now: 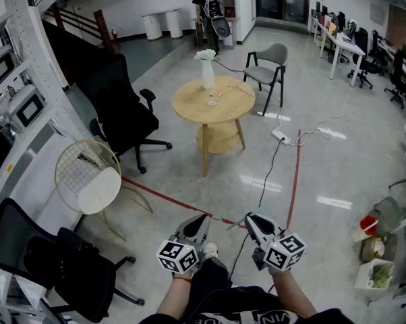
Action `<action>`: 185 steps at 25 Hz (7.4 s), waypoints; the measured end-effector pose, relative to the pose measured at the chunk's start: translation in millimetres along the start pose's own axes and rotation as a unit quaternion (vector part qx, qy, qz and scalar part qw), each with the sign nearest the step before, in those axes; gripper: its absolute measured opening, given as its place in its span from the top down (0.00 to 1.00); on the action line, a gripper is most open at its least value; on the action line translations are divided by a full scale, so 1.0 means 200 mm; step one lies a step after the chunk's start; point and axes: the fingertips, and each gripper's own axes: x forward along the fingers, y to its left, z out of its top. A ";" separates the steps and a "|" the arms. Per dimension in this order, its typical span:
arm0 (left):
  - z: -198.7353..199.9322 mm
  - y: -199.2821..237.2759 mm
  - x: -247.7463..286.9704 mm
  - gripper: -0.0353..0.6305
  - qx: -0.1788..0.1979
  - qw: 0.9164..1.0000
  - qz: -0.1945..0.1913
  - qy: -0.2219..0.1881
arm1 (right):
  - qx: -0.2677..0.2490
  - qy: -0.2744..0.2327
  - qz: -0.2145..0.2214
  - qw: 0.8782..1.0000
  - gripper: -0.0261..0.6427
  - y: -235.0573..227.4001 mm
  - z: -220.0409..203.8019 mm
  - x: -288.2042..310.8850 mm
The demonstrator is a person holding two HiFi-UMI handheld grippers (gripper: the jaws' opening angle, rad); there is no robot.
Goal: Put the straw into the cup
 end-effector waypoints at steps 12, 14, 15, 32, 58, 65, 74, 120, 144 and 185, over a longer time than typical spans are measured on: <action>0.11 0.45 0.44 0.93 -0.009 1.000 -0.007 0.011 | -0.014 0.024 -0.021 0.999 0.92 -0.35 0.09 0.46; 0.14 0.52 0.53 0.93 -0.006 1.000 -0.013 0.014 | -0.016 0.024 -0.025 0.999 0.92 -0.41 0.11 0.55; 0.16 0.56 0.57 0.93 -0.007 1.000 -0.016 0.014 | -0.017 0.024 -0.026 0.999 0.92 -0.43 0.13 0.60; 0.36 1.02 1.00 0.93 -0.008 0.997 -0.067 0.025 | -0.017 0.025 -0.044 0.999 0.92 -0.65 0.21 1.21; 0.38 1.42 1.44 0.93 -0.039 0.998 -0.043 0.040 | 0.003 0.029 -0.036 0.999 0.92 -1.05 0.38 1.69; 0.48 1.57 1.70 0.93 -0.039 0.998 -0.033 0.047 | 0.016 0.028 -0.025 0.999 0.92 -1.27 0.52 1.94; 0.57 1.72 2.11 0.93 -0.043 0.997 -0.033 0.050 | 0.018 0.031 -0.010 0.999 0.92 -1.58 0.68 2.21; 0.81 2.56 3.02 0.93 -0.040 0.995 -0.023 0.089 | 0.017 -0.016 0.033 0.999 0.92 -2.26 1.23 3.30; 0.72 2.66 3.22 0.93 -0.048 0.990 -0.053 0.118 | 0.031 -0.010 -0.009 0.999 0.92 -2.47 1.14 3.42; 0.57 2.72 3.24 0.93 -0.064 0.985 -0.062 0.145 | 0.048 0.050 -0.060 0.996 0.92 -2.71 0.88 3.53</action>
